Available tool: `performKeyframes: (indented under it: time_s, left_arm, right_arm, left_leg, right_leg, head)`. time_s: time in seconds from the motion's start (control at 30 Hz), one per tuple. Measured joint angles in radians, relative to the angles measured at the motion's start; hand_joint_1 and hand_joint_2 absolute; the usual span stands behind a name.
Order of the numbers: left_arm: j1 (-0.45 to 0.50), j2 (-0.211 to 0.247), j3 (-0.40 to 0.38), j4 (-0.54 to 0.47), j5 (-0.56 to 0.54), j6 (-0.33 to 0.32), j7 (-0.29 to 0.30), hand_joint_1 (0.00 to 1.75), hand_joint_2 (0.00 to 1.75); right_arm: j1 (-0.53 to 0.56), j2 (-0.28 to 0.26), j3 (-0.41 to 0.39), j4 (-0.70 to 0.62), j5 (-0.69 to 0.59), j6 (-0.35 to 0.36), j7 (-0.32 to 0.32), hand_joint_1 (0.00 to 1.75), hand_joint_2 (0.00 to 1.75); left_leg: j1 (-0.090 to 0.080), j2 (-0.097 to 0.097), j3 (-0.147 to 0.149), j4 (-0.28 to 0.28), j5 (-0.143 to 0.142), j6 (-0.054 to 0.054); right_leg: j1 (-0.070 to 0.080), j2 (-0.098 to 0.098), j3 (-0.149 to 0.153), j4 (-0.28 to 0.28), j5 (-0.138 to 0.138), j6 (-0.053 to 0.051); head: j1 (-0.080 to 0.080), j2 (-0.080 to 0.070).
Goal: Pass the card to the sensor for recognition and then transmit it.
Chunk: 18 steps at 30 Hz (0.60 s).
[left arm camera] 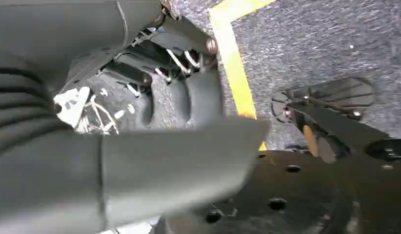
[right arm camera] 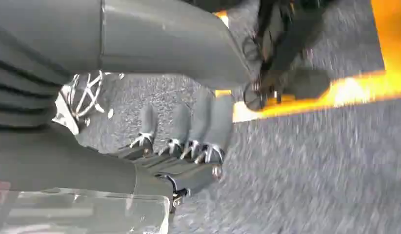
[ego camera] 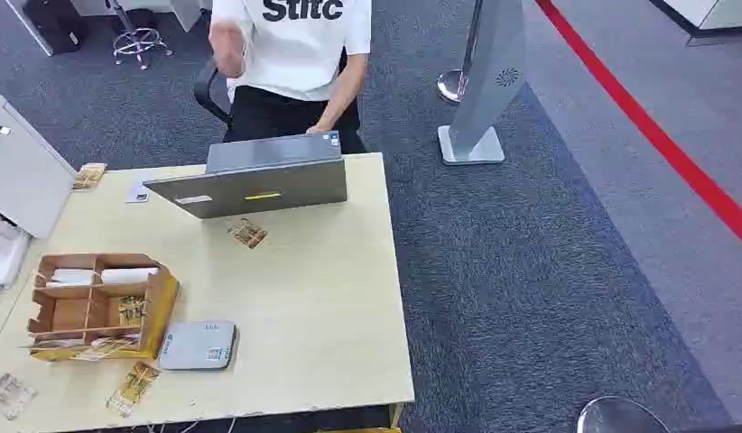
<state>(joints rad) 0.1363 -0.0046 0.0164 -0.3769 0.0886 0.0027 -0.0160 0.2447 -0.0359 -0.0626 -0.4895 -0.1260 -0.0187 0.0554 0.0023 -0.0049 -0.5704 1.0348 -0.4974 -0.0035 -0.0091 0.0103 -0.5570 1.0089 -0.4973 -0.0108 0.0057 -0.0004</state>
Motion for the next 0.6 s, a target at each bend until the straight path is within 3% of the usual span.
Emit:
performKeyframes:
  time_s: [0.6]
  left_arm:
    - [-0.035, -0.026, -0.033, 0.000, 0.268, 0.017, -0.053, 0.00, 1.75]
  right_arm:
    - [0.271, -0.142, -0.244, -0.314, -0.388, -0.046, 0.175, 0.00, 1.75]
  left_leg:
    - [-0.001, 0.000, 0.000, 0.000, -0.002, 0.003]
  right_leg:
    - [-0.002, 0.000, 0.000, 0.000, -0.002, 0.003]
  head:
    - [0.000, 0.000]
